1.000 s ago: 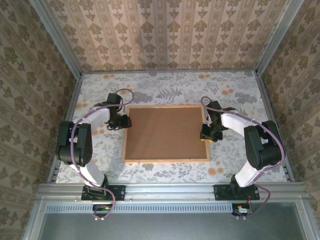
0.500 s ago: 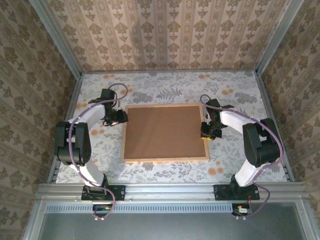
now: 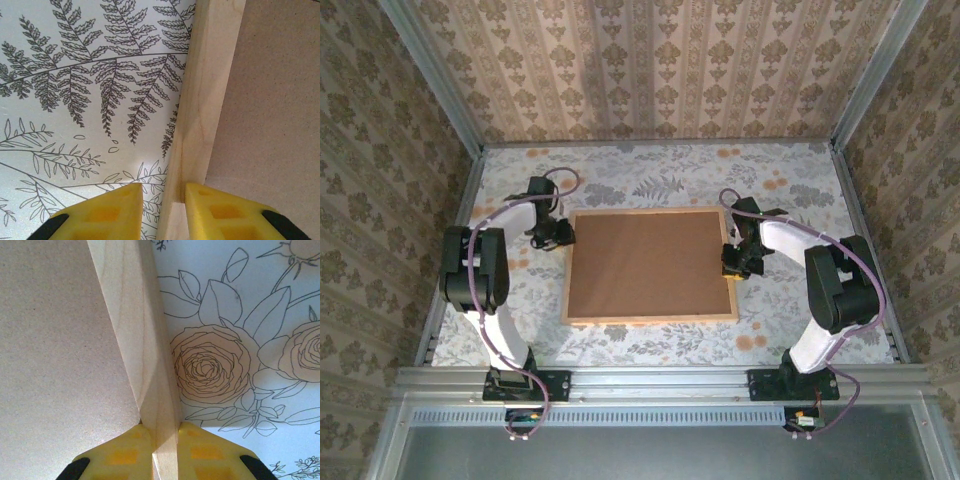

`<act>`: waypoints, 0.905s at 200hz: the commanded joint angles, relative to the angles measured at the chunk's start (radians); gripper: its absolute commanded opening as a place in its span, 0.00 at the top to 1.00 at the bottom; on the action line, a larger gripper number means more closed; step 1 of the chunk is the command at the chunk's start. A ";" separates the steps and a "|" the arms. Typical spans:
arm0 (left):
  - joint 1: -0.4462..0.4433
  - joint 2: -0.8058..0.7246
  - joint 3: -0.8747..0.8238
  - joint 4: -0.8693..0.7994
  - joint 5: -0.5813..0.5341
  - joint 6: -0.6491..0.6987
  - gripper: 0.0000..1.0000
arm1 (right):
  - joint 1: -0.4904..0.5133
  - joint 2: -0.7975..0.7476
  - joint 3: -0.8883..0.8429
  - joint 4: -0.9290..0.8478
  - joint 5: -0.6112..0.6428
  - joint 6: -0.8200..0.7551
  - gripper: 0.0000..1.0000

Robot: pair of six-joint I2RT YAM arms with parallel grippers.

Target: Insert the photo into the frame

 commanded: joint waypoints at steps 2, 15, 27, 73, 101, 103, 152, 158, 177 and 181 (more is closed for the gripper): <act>-0.007 0.010 0.017 -0.006 0.016 0.009 0.69 | 0.000 0.038 0.001 0.006 0.051 0.006 0.87; -0.009 0.012 0.018 -0.006 0.022 0.012 0.69 | 0.001 0.039 0.004 0.003 0.053 0.006 0.87; -0.012 0.013 0.015 -0.004 0.025 0.012 0.69 | 0.000 0.038 0.004 0.003 0.054 0.005 0.87; -0.031 0.009 0.004 0.005 0.037 0.013 0.67 | 0.000 0.042 0.010 -0.002 0.056 0.002 0.87; -0.032 0.020 0.007 -0.006 0.012 0.022 0.67 | 0.000 0.042 0.012 -0.001 0.056 0.001 0.87; -0.032 0.021 0.009 -0.008 0.008 0.024 0.67 | 0.001 0.042 0.011 -0.001 0.056 0.002 0.87; -0.013 -0.023 -0.016 0.039 0.085 -0.025 0.67 | 0.000 0.044 0.008 0.000 0.056 -0.002 0.88; -0.007 -0.034 -0.025 0.049 0.101 -0.035 0.66 | 0.001 0.042 0.009 0.000 0.057 -0.002 0.88; 0.008 -0.066 -0.040 0.064 0.127 -0.047 0.61 | 0.000 0.042 0.009 -0.003 0.057 -0.004 0.87; 0.011 -0.071 -0.042 0.065 0.128 -0.049 0.61 | 0.000 0.042 0.008 -0.003 0.057 -0.004 0.87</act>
